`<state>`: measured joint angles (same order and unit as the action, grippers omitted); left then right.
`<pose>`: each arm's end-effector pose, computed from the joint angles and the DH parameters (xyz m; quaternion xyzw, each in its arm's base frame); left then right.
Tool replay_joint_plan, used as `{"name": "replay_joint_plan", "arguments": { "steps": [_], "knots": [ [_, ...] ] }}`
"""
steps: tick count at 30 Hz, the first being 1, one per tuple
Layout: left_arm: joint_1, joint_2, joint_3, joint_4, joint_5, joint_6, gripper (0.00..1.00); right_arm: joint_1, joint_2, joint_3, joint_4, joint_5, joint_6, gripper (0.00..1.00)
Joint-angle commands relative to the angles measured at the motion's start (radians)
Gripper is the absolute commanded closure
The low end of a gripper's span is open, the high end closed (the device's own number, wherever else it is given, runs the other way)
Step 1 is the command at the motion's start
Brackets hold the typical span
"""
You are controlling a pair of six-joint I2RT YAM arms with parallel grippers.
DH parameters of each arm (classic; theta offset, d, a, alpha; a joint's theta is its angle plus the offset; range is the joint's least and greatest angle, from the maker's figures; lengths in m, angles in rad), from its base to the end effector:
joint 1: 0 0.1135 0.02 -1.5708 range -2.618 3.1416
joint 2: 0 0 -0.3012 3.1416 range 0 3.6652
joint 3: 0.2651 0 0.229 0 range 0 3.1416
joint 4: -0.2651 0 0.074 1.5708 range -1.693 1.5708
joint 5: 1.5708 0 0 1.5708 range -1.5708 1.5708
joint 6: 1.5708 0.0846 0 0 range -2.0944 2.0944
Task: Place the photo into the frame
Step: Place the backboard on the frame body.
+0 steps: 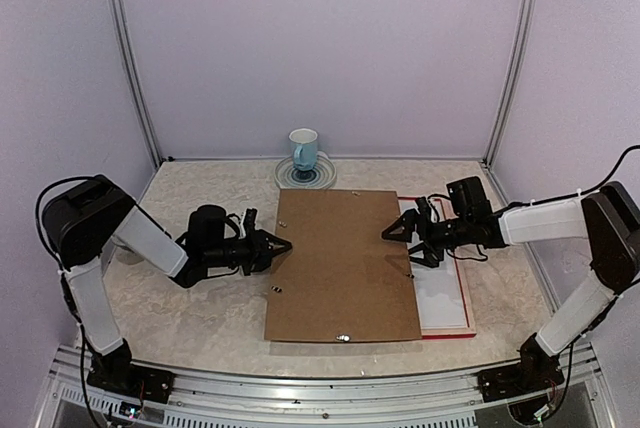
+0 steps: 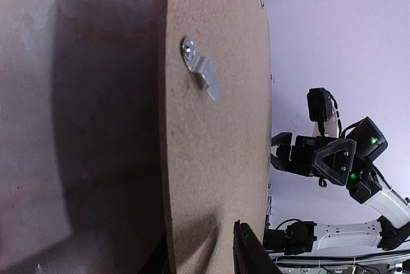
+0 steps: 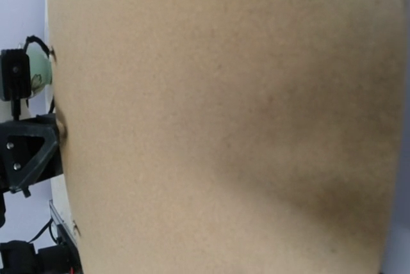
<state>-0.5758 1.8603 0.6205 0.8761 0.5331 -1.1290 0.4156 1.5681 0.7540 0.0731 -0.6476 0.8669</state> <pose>0.2884 -0.2385 0.1604 -0.0731 0.8049 -0.5550 0.1971 0.2712 0.1754 0.1997 0.0691 0.8743 0.4619 0.1321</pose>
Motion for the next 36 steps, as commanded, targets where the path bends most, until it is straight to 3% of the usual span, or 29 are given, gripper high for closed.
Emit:
{"name": "replay_joint_plan", "arguments": {
  "steps": [1, 21, 36],
  "knots": [
    [-0.007, 0.038, 0.031, 0.078, 0.016, -0.007, 0.71, -0.023, -0.042, -0.005, -0.015, 0.012, -0.023, 0.01],
    [-0.007, 0.134, 0.057, 0.087, 0.015, -0.028, 0.53, -0.07, -0.043, -0.006, -0.077, 0.07, -0.043, 0.01],
    [0.004, 0.103, 0.033, 0.051, -0.013, -0.013, 0.4, -0.07, 0.052, 0.163, -0.151, 0.218, -0.094, 0.01]
  ]
}}
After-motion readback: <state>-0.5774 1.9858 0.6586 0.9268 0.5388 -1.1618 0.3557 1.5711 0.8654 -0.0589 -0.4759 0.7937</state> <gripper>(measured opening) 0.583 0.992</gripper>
